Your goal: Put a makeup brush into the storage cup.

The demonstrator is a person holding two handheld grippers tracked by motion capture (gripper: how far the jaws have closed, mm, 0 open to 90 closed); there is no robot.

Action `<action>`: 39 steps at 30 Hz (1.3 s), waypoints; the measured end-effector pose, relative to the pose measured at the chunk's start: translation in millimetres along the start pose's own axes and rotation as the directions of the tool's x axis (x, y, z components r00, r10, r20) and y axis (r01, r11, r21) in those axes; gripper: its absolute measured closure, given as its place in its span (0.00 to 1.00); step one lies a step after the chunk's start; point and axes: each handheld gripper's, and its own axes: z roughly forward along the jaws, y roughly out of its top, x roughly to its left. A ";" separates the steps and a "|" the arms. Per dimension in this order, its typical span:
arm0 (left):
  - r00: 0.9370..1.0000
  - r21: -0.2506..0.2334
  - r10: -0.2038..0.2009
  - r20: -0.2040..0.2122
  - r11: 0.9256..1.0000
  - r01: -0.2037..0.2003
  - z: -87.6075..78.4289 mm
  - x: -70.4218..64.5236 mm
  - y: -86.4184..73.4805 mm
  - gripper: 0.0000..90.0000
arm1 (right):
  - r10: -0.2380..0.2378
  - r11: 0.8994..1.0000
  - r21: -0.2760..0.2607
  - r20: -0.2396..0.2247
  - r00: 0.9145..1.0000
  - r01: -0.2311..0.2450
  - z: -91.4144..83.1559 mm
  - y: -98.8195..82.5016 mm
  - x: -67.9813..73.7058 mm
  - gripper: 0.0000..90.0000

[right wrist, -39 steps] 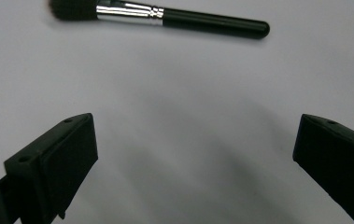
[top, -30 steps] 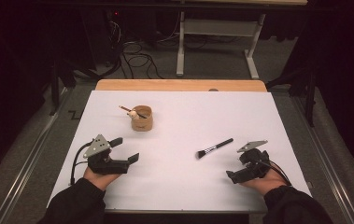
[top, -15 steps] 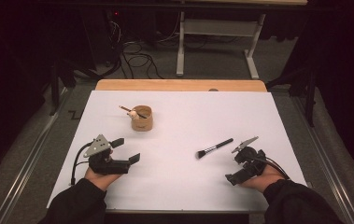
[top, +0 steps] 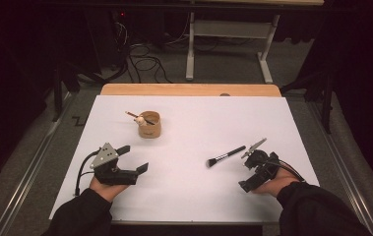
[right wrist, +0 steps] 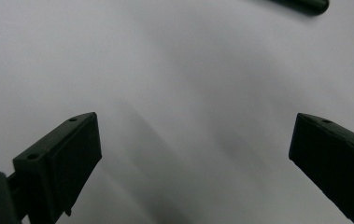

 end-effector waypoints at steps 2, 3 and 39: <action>1.000 -0.002 0.001 -0.004 1.000 -0.001 -0.3 0.2 0.1 0.04 | -0.008 1.000 -0.001 0.000 1.000 0.008 -1.3 4.3 -2.5 0.04; 1.000 -0.001 -0.001 -0.004 1.000 0.001 -0.3 0.5 0.0 0.03 | -0.012 1.000 -0.004 0.001 1.000 0.012 -1.4 6.1 -3.5 0.04; 1.000 -0.002 -0.016 -0.001 1.000 0.016 -3.4 4.4 -0.9 0.00 | -0.153 0.988 0.005 -0.008 0.988 0.153 39.4 77.3 -44.8 0.12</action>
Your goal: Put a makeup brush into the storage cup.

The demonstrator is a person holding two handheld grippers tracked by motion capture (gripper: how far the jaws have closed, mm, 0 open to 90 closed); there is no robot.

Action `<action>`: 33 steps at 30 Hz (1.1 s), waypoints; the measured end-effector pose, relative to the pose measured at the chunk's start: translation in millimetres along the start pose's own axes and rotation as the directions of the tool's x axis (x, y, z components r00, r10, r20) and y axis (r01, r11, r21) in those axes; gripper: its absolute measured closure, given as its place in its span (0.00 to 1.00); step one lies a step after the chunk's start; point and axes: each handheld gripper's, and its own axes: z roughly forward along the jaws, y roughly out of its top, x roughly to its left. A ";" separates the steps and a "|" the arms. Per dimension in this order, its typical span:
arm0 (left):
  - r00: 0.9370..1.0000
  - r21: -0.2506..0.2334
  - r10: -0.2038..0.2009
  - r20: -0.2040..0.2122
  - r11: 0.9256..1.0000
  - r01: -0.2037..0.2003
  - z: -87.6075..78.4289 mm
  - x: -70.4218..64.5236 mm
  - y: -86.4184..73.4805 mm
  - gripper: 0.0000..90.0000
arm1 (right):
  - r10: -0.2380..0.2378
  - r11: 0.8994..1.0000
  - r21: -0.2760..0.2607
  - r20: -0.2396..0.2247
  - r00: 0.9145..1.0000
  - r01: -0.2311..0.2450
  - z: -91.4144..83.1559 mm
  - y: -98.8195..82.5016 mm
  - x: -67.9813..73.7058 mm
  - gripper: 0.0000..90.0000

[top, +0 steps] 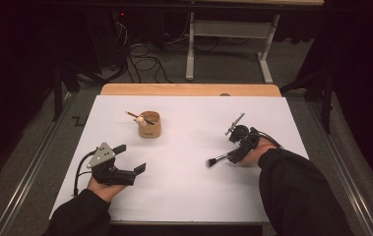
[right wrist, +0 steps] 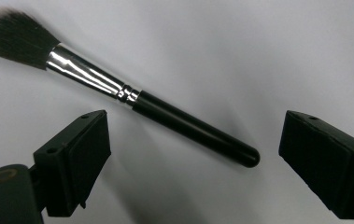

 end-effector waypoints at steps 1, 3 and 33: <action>1.000 0.001 0.000 0.001 1.000 0.000 0.0 0.0 -0.1 0.00 | -0.003 1.000 -0.001 -0.005 1.000 0.003 0.7 0.7 -0.5 0.12; 1.000 0.002 -0.002 0.002 1.000 0.002 0.0 0.2 -0.2 0.00 | -0.014 1.000 0.005 -0.009 1.000 0.014 1.7 1.9 -0.9 0.14; 1.000 0.019 0.002 0.019 1.000 -0.003 1.8 -0.4 -0.9 0.00 | -0.053 0.998 0.016 -0.123 0.991 0.055 9.2 6.1 3.4 0.42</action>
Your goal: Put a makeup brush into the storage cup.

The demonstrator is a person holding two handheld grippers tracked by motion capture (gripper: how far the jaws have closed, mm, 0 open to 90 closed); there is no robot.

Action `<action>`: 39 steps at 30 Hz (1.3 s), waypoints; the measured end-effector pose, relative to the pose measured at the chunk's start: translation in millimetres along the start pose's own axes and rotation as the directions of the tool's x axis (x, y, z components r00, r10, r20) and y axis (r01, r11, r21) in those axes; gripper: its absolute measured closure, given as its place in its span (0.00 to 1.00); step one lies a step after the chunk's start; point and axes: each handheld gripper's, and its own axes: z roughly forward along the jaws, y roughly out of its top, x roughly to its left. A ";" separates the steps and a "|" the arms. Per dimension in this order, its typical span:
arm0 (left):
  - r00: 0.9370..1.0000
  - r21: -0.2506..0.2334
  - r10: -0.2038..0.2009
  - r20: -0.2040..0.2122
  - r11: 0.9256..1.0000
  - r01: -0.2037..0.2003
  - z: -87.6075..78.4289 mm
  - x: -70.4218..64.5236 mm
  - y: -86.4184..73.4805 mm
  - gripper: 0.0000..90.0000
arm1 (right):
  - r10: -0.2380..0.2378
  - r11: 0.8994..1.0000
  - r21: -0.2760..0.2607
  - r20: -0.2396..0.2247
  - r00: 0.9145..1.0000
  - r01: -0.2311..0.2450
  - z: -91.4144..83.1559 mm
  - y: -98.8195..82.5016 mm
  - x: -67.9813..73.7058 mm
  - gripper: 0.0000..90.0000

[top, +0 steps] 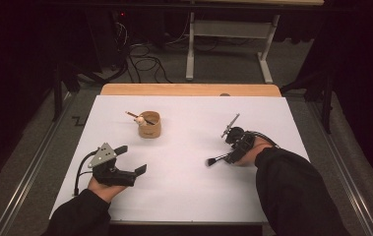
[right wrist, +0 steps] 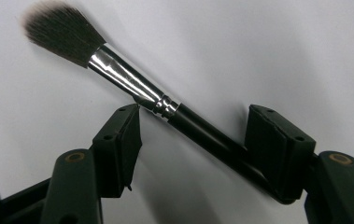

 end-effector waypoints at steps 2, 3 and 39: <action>1.000 0.001 0.000 0.000 1.000 0.000 0.0 0.0 -0.1 0.00 | 0.007 1.000 0.000 -0.002 1.000 -0.007 -0.4 -0.2 0.0 0.46; 1.000 0.001 0.000 0.000 1.000 0.000 0.0 -0.1 -0.1 0.00 | 0.009 1.000 -0.002 -0.004 1.000 -0.009 -0.7 -0.6 -0.3 0.48; 1.000 0.003 0.002 0.002 1.000 -0.002 0.2 -0.6 -0.1 0.01 | 0.011 1.000 0.001 0.013 1.000 -0.011 -4.6 -3.9 -1.4 0.88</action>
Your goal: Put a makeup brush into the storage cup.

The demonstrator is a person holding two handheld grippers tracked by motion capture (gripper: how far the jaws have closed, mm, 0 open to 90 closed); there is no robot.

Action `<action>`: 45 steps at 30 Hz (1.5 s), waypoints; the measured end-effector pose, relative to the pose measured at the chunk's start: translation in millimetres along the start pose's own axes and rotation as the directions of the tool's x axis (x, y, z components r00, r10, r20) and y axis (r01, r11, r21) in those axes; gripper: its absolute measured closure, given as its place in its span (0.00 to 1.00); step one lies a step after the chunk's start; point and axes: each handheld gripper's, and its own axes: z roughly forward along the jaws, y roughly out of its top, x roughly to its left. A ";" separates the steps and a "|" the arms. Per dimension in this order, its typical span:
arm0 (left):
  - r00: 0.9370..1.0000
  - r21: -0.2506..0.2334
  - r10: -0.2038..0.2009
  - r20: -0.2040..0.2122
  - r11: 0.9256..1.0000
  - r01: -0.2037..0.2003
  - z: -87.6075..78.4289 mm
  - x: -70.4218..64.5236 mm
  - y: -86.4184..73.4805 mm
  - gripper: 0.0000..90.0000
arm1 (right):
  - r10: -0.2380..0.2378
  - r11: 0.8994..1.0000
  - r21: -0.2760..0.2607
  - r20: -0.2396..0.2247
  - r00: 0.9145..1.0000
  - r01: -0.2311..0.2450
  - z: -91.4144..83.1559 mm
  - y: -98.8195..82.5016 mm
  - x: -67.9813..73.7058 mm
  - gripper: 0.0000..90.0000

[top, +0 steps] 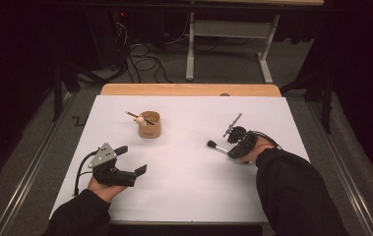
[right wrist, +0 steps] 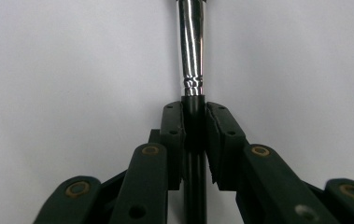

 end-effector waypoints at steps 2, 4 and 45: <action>1.000 0.000 0.000 0.000 1.000 0.000 0.0 0.0 0.0 0.01 | 0.001 1.000 0.001 -0.001 1.000 -0.001 0.0 0.0 0.0 0.88; 1.000 0.000 0.000 0.000 1.000 0.000 0.0 0.0 0.0 0.01 | 0.001 1.000 0.001 -0.001 1.000 -0.001 0.0 0.0 0.0 0.88; 1.000 -0.002 -0.001 -0.002 1.000 0.001 0.4 1.0 -0.1 0.01 | 0.136 0.989 -0.068 0.064 0.989 -0.132 -17.7 -15.2 12.7 0.90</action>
